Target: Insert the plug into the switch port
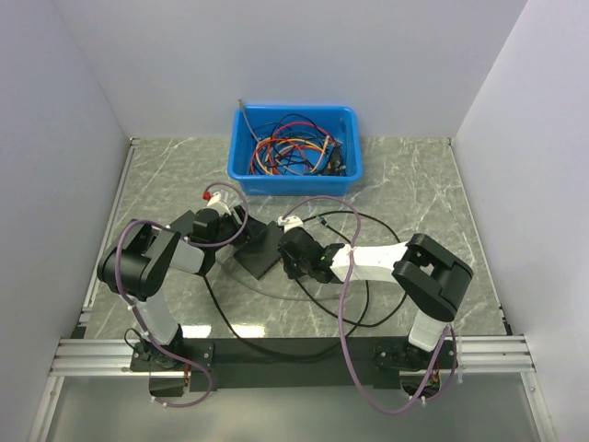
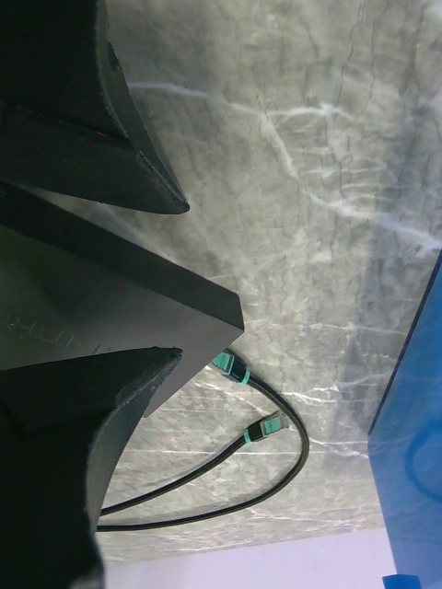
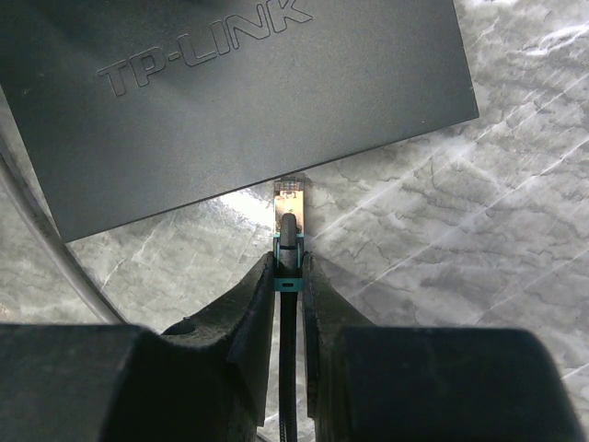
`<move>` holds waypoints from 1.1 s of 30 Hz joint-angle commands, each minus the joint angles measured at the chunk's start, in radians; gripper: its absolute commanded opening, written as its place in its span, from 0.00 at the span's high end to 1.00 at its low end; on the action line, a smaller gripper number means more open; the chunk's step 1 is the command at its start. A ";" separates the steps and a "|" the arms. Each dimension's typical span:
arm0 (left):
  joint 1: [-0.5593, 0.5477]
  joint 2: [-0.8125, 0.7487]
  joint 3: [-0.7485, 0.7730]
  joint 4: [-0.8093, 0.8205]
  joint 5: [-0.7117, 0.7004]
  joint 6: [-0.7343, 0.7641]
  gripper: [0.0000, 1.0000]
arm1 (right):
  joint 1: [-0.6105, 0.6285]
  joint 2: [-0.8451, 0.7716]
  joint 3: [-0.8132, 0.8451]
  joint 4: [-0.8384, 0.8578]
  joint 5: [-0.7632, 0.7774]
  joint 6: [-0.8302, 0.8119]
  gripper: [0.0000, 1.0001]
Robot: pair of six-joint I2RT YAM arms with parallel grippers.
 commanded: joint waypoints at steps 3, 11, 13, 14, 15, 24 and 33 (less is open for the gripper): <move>-0.014 0.019 -0.006 0.007 0.008 0.016 0.35 | 0.003 -0.031 0.041 0.040 -0.001 0.011 1.00; -0.018 0.023 0.000 -0.005 -0.001 0.018 0.35 | 0.016 -0.068 0.031 0.026 0.004 0.017 1.00; -0.018 0.023 0.000 -0.006 -0.001 0.018 0.35 | 0.017 -0.075 0.032 0.023 0.001 0.018 1.00; -0.018 0.025 0.002 -0.007 -0.001 0.018 0.35 | 0.016 -0.077 0.034 0.022 -0.002 0.018 1.00; -0.018 0.023 0.002 -0.007 -0.001 0.018 0.35 | 0.019 -0.080 0.034 0.023 -0.004 0.017 1.00; -0.019 0.019 0.000 -0.013 0.002 0.025 0.36 | 0.019 -0.040 0.047 0.037 -0.005 0.015 1.00; -0.021 0.028 -0.006 -0.001 0.018 0.032 0.36 | 0.017 0.003 0.064 0.052 -0.004 0.018 1.00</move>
